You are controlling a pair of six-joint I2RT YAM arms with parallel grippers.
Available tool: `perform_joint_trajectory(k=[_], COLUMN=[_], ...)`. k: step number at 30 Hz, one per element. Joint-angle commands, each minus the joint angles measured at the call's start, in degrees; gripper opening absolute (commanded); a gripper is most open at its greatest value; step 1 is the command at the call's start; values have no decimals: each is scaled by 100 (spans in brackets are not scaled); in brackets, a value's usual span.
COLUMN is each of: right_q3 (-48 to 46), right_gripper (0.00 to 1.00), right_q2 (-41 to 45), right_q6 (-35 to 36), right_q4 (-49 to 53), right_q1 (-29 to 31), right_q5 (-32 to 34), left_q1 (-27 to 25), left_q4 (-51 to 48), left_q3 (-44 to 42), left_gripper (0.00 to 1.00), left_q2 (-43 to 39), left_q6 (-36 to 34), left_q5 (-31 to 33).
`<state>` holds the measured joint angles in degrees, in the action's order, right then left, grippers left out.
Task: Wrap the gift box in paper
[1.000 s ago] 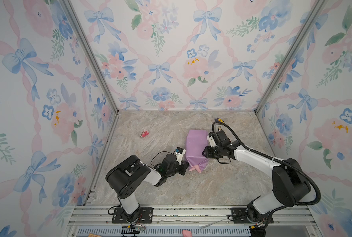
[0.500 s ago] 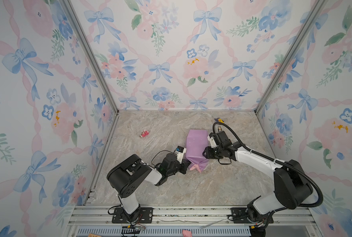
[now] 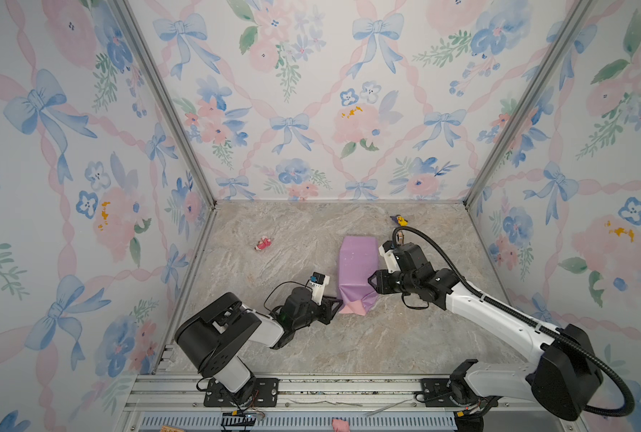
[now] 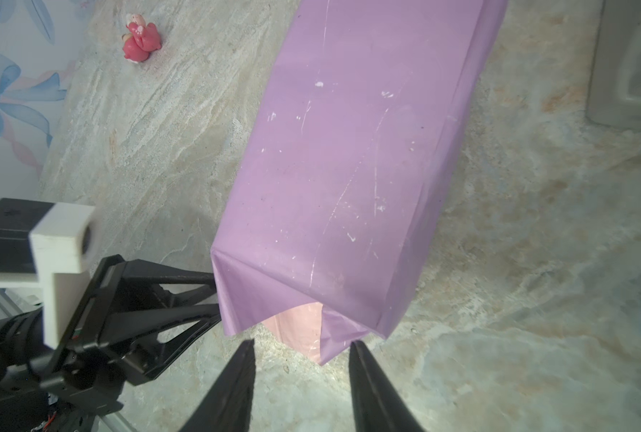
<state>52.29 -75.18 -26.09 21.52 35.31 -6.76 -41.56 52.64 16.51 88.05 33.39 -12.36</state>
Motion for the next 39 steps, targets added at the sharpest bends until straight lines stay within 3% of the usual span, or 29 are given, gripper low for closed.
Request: perform_joint_trajectory(k=[1,5,9,15,22,36,39], right_q3=[315,589,622,582,525,454,451], right_gripper=[47,48,47,47,46,44,44], right_q2=[-446,-940,-1210,-1429,-1498,-1491,-1457], right_q6=[20,50,102,208,249,262,258], right_q4=[167,369,298,351,284,250,244], right_q1=[-46,-169,-308,-351,-411,-428,-428], right_q5=[229,452,308,233,124,110,93], left_q1=[-5,-71,-58,-18,-10,12,-12], left_q4=[-135,-841,-1359,-1379,-1379,-1380,-1386], left_q3=[-213,-120,263,806,902,1193,1267], left_gripper=[56,71,73,70,56,45,31], left_q2=[-482,-1018,-945,-127,351,1010,1056], left_q6=[313,440,289,221,127,-264,-296], left_q5=[270,866,1076,651,866,1008,1056])
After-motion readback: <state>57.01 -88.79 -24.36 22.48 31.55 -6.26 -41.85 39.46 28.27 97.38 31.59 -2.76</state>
